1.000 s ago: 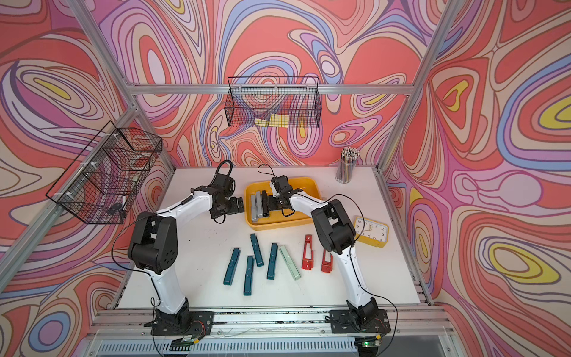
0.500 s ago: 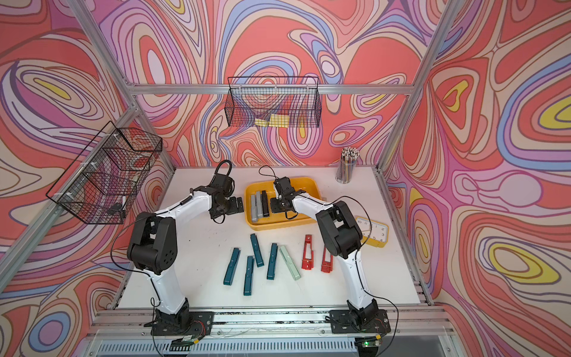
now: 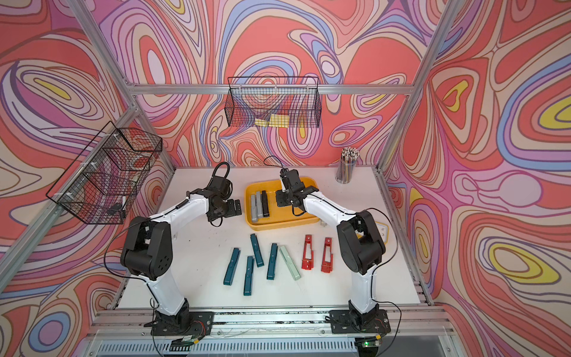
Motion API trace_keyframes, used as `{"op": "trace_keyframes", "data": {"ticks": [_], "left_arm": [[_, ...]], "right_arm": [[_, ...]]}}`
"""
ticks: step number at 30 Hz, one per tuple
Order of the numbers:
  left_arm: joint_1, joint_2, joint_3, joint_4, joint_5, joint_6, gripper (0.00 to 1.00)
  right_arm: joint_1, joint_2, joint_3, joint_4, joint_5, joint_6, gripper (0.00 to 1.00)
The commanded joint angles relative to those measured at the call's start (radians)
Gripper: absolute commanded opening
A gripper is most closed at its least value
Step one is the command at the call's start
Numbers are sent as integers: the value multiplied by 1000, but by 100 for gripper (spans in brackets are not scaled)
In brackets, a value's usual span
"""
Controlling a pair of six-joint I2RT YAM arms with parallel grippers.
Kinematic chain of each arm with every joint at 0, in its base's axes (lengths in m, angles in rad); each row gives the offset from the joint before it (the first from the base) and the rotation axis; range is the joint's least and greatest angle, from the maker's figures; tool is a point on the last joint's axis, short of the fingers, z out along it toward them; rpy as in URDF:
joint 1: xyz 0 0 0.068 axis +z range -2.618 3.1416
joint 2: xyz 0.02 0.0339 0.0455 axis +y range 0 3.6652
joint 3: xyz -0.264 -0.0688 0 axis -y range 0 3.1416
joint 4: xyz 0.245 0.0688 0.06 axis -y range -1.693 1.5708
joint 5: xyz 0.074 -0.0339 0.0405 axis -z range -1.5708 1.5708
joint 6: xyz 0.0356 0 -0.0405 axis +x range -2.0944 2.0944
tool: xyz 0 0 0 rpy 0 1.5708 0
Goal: Put the pruning pliers into the storage box
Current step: Place the pruning pliers in the storage box, then pick up the pruning pliers from the center of the board.
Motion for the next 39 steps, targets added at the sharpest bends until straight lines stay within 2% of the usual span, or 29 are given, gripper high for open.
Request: {"op": "trace_keyframes", "data": {"ticks": [1, 4, 9, 14, 25, 39], "left_arm": [[5, -62, -14, -43, -16, 17, 99], [5, -104, -29, -48, -12, 21, 99], [4, -178, -48, -65, 14, 28, 99], [4, -241, -75, -71, 42, 32, 99], [5, -302, -108, -71, 90, 63, 99], [4, -312, -139, -52, 119, 58, 99]], "right_arm": [[-14, -65, -43, -54, 66, -8, 50], [-43, -105, -71, -88, 95, -7, 56], [-102, -186, -121, -132, 126, 0, 60], [-127, -228, -173, -193, 242, 22, 66], [-144, -318, -368, -133, 255, 119, 68], [-163, -390, -463, -103, 260, 160, 68]]}}
